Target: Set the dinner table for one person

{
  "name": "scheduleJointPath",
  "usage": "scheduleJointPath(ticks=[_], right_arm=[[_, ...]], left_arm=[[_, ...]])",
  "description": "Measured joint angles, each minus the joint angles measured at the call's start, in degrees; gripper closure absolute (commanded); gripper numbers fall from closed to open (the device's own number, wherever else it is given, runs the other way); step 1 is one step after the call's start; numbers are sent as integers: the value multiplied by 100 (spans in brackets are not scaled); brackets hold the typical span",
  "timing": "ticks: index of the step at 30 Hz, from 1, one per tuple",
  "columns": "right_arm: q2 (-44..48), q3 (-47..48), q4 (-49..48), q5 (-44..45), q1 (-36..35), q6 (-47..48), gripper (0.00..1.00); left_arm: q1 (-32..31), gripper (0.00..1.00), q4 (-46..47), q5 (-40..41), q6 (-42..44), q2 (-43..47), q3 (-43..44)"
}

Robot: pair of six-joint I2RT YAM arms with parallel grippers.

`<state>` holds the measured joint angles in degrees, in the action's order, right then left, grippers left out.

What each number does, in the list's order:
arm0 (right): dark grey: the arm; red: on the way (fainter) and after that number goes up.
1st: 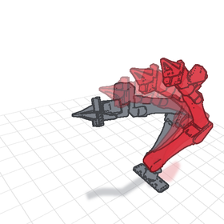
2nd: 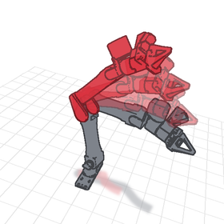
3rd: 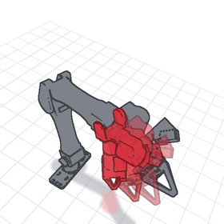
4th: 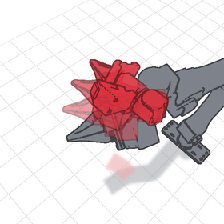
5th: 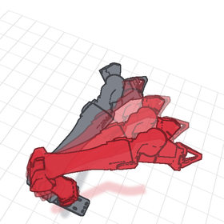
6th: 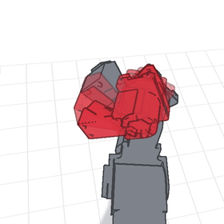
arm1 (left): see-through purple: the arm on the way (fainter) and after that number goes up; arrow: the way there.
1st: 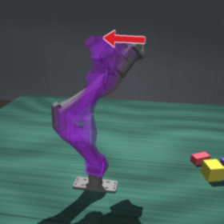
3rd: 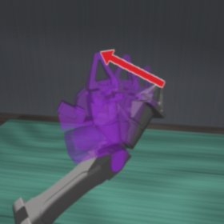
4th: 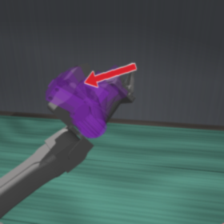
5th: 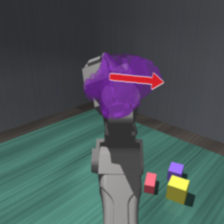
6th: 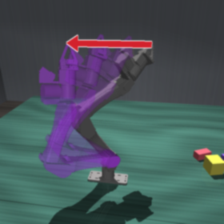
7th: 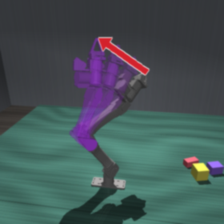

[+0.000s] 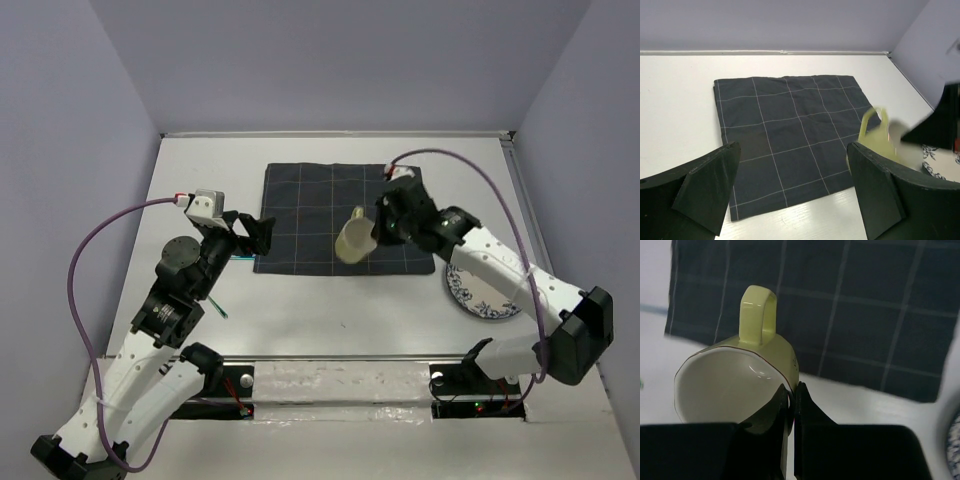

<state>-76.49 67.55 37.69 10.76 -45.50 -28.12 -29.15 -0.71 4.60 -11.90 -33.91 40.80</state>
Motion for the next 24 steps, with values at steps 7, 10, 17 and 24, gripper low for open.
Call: scheduleJointPath(ticks=[7,10,17,24], right_arm=[[-1134,1429,-522,439,2374,605,100],[-1899,2065,-560,396,2806,702,100],[-3512,3276,-490,79,3366,715,100],[-4192,3823,-299,61,3521,693,100]], left_arm=[[-4,1,0,-2,-2,96,0],[-22,1,0,0,-4,153,0],[-199,1,-2,-2,-2,234,0],[-369,1,-2,-2,0,260,0]])
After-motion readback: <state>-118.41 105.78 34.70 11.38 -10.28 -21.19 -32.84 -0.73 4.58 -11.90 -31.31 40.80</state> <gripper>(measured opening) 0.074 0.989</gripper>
